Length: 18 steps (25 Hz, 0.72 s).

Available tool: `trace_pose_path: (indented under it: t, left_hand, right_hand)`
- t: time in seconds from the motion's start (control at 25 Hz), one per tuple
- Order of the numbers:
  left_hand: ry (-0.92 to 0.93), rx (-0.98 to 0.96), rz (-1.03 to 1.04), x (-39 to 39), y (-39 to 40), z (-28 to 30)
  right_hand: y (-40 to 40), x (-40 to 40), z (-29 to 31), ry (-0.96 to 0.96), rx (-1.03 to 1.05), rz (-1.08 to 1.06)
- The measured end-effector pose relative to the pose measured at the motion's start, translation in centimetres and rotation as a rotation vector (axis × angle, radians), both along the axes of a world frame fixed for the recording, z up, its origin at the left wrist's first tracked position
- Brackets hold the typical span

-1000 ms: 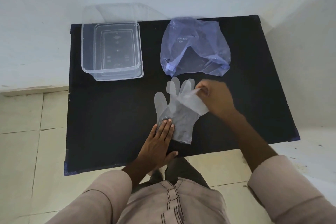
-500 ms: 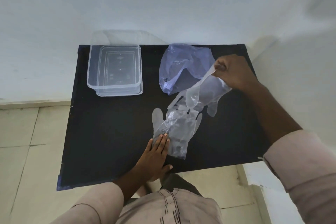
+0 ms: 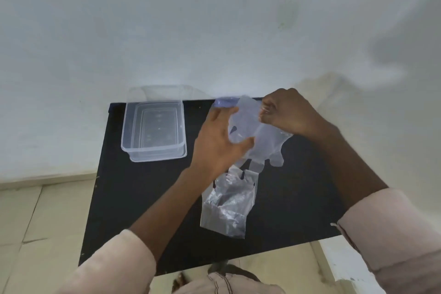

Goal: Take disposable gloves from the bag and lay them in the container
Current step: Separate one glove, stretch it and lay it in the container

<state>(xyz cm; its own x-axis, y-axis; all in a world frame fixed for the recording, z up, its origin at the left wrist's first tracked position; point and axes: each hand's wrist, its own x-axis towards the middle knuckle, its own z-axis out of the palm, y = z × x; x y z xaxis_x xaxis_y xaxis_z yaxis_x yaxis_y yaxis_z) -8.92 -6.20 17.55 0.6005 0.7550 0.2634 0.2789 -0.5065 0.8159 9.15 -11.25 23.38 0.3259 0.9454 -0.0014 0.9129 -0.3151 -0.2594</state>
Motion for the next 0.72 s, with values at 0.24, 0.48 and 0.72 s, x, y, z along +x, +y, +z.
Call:
trace_pose_path:
  t: [0.24,0.48,0.72]
  left_hand:
    - [-0.008,0.002,-0.13,-0.2,5.0,3.9]
    - [0.011,-0.328,-0.454,-1.7,6.3,6.2]
    - [-0.107,-0.473,-0.455,-2.2,6.1,5.3]
  right_hand:
    - [-1.3,-3.3,2.8,-0.097,-0.002,0.033]
    - [-1.7,-5.2,4.5,-0.172,0.014,0.057]
    - [-1.7,-6.1,4.6,-0.158,0.052,0.083]
